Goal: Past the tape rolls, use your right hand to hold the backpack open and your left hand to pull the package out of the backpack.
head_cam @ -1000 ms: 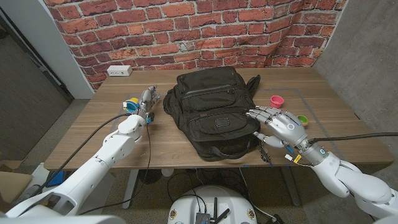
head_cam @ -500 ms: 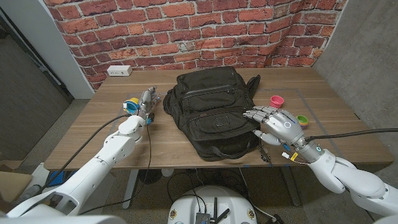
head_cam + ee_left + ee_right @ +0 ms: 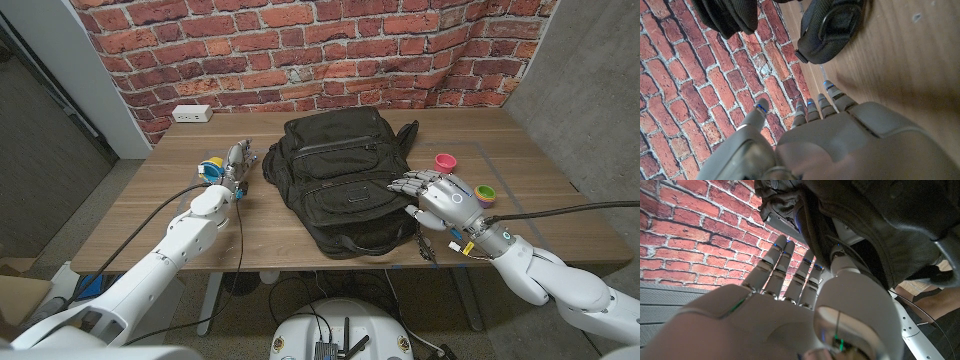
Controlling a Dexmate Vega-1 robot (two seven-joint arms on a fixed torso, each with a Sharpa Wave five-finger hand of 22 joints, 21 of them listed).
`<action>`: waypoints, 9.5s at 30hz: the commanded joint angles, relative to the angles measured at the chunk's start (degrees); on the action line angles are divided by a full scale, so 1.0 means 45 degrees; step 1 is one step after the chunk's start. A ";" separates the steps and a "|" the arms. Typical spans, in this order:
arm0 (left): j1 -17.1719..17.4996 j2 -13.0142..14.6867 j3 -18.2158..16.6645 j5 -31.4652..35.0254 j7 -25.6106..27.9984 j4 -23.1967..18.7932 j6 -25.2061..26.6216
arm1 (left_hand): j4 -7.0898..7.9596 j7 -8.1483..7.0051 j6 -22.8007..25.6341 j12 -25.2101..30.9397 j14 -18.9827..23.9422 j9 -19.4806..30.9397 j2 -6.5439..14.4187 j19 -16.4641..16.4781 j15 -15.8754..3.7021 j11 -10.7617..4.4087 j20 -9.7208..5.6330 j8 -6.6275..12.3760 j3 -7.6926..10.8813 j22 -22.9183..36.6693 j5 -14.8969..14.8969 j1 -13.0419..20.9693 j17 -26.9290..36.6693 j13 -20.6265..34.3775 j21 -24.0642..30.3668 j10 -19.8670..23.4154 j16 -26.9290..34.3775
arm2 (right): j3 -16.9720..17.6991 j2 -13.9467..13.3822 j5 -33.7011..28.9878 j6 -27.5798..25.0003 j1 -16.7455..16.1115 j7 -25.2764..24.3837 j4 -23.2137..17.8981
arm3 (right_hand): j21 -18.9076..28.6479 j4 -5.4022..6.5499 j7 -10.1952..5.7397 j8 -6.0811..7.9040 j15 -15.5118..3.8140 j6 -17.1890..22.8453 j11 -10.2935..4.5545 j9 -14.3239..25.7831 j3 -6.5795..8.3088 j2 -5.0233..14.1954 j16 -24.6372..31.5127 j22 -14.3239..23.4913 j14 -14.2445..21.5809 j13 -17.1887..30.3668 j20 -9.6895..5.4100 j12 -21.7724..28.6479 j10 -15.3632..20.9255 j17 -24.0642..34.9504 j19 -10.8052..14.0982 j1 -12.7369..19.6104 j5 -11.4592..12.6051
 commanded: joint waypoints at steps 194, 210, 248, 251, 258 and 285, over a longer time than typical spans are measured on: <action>0.6990 0.2328 -0.1137 0.4803 0.2922 -0.9484 0.0784 | -0.1507 -0.0062 0.1711 0.0169 0.1202 0.0019 0.0561 0.1021 -0.0563 -0.0300 -0.0620 0.0166 0.0444 0.0062 -0.0095 0.1041 -0.0022 0.0047 0.0101 0.1603 0.0038 | -0.1148 0.3282 1.0253 0.2655 0.9046 0.9684 0.2973 | 0.2033 -0.0302 0.1296 -0.0272 -0.2067 0.4325 0.0627 0.0269 0.1953 0.0122 0.0528 0.0490 0.4318 0.0720 -0.1993 0.0442 0.4809 0.1212 0.2066 0.0111 0.0173; 0.8485 0.2296 -0.1759 0.5970 0.3672 -1.1067 0.1578 | -0.1601 -0.0097 0.1825 0.0167 0.1351 0.0019 0.0499 0.1113 -0.0566 -0.0358 -0.0643 0.0148 0.0410 0.0062 -0.0093 0.1206 -0.0021 0.0047 0.0091 0.1761 0.0044 | -0.1465 0.3500 1.0239 0.3171 0.9525 0.9820 0.3502 | 0.2115 -0.0301 0.1299 -0.0343 -0.2067 0.4350 0.0595 0.0278 0.1958 0.0125 0.0513 0.0489 0.4353 0.0766 -0.1987 0.0437 0.4839 0.1257 0.2050 0.0115 0.0178; 1.0391 0.3051 -0.2520 0.9326 0.2871 -1.4017 0.4104 | -0.1817 -0.0976 0.3447 0.0214 0.2158 0.0004 0.0055 0.1509 -0.1354 -0.0830 -0.0855 0.0327 0.0273 0.0037 -0.0008 0.2219 -0.0020 0.0037 0.0007 0.2759 0.0090 | -0.2412 0.4261 0.9818 0.3550 1.0876 1.0364 0.4736 | 0.2313 -0.0298 0.1287 -0.0517 -0.2064 0.4390 0.0617 0.0299 0.1974 0.0116 0.0447 0.0483 0.4398 0.0852 -0.1988 0.0388 0.4850 0.1352 0.1989 0.0112 0.0189; 1.0477 0.3190 -0.2607 0.9652 0.2684 -1.4312 0.4399 | -0.1828 -0.1031 0.3495 0.0202 0.2194 0.0002 0.0019 0.1471 -0.1403 -0.0840 -0.0958 0.0312 0.0271 0.0034 -0.0001 0.2308 -0.0022 0.0034 -0.0022 0.2804 0.0078 | -0.2457 0.4319 0.9797 0.3607 1.0936 1.0331 0.4857 | 0.2326 -0.0295 0.1291 -0.0526 -0.2063 0.4399 0.0623 0.0301 0.1978 0.0118 0.0436 0.0482 0.4392 0.0859 -0.1988 0.0376 0.4828 0.1355 0.1984 0.0109 0.0191; 1.0304 0.3567 -0.2532 1.0272 0.2030 -1.4733 0.4966 | -0.1855 -0.1083 0.3660 0.0189 0.2454 -0.0004 -0.0129 0.1603 -0.1546 -0.0919 -0.1172 0.0266 0.0251 0.0030 0.0020 0.2660 -0.0027 0.0027 -0.0011 0.3055 0.0082 | -0.2534 0.4381 0.9797 0.3750 1.1038 1.0327 0.5031 | 0.2362 -0.0293 0.1279 -0.0553 -0.2069 0.4403 0.0630 0.0304 0.1985 0.0126 0.0430 0.0480 0.4407 0.0871 -0.1984 0.0385 0.4874 0.1372 0.1983 0.0112 0.0194; 0.6956 0.5704 -0.1644 1.0530 -0.1696 -1.5379 0.6634 | -0.1901 -0.1141 0.3680 -0.0018 0.2708 0.0015 -0.0632 0.1880 -0.1486 -0.1055 -0.1494 0.0123 0.0181 0.0045 0.0088 0.4129 -0.0016 0.0042 -0.0062 0.3232 -0.0047 | -0.2429 0.4432 0.9794 0.3922 1.0859 1.0024 0.4870 | 0.2488 -0.0298 0.1312 -0.0641 -0.2062 0.4437 0.0597 0.0316 0.1991 0.0111 0.0398 0.0477 0.4438 0.0902 -0.1989 0.0343 0.4879 0.1433 0.1954 0.0106 0.0199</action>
